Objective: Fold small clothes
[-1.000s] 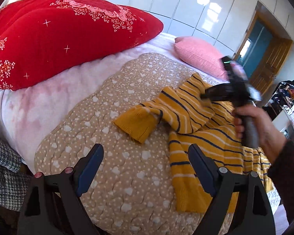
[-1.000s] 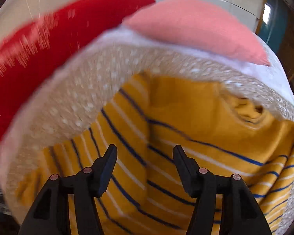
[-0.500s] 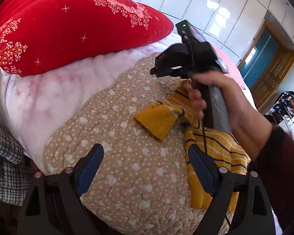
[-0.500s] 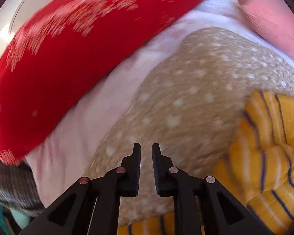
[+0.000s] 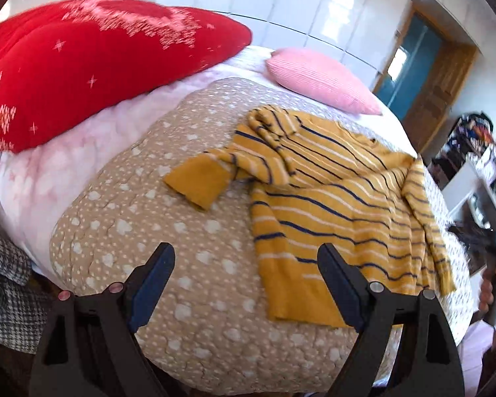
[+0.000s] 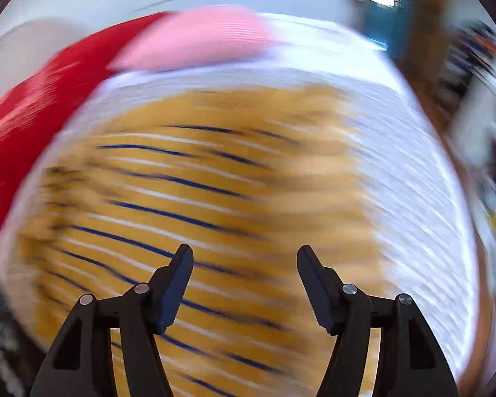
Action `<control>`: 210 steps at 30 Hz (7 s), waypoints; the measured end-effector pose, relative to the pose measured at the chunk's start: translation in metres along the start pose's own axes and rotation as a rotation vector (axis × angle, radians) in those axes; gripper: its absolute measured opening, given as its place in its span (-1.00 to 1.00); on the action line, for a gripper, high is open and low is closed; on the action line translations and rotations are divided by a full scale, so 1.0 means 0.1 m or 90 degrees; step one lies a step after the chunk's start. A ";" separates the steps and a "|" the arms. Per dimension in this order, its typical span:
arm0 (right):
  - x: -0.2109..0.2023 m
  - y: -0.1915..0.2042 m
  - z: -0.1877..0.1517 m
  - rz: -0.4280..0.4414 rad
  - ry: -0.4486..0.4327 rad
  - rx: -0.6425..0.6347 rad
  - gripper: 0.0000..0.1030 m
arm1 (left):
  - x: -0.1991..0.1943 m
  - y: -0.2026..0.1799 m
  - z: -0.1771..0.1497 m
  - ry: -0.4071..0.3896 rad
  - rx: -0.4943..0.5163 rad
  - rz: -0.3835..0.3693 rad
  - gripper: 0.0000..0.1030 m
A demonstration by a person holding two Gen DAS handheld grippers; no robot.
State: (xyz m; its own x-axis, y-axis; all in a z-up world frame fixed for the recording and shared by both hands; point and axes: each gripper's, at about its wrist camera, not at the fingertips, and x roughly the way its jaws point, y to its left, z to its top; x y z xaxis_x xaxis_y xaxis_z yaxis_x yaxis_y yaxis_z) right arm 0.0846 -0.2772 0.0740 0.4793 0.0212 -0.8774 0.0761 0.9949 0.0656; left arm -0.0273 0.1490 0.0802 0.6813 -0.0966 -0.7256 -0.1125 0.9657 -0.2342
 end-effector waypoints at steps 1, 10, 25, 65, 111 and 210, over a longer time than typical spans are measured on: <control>-0.06 -0.38 -0.19 -0.015 0.003 0.058 0.38 | -0.03 -0.07 0.00 -0.002 0.009 0.003 0.70; 0.12 -1.00 -1.05 0.059 -0.029 0.227 0.37 | -0.23 -0.47 0.05 -0.005 0.056 0.036 0.70; -0.33 -1.89 -0.85 -0.146 -0.080 0.326 -0.33 | 0.16 -0.17 0.11 0.022 0.059 0.077 0.70; -0.15 -1.82 -1.80 0.231 -0.143 0.541 -0.12 | -0.13 -0.26 -0.23 0.080 0.045 -0.085 -0.08; 1.09 2.19 1.41 0.153 -0.041 -0.038 -0.89 | -0.07 0.83 -0.14 0.024 -0.108 -0.130 0.05; 1.51 2.04 1.29 0.240 0.018 0.134 -0.84 | 1.47 0.69 1.00 0.003 -0.160 -0.159 0.33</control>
State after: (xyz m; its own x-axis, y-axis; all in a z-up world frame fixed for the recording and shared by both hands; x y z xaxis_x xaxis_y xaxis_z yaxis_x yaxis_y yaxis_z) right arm 0.2854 -0.0836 0.0159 0.4844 0.3847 -0.7857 0.0787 0.8753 0.4771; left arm 0.1375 0.2253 0.0216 0.7071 -0.3237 -0.6287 -0.1184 0.8224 -0.5565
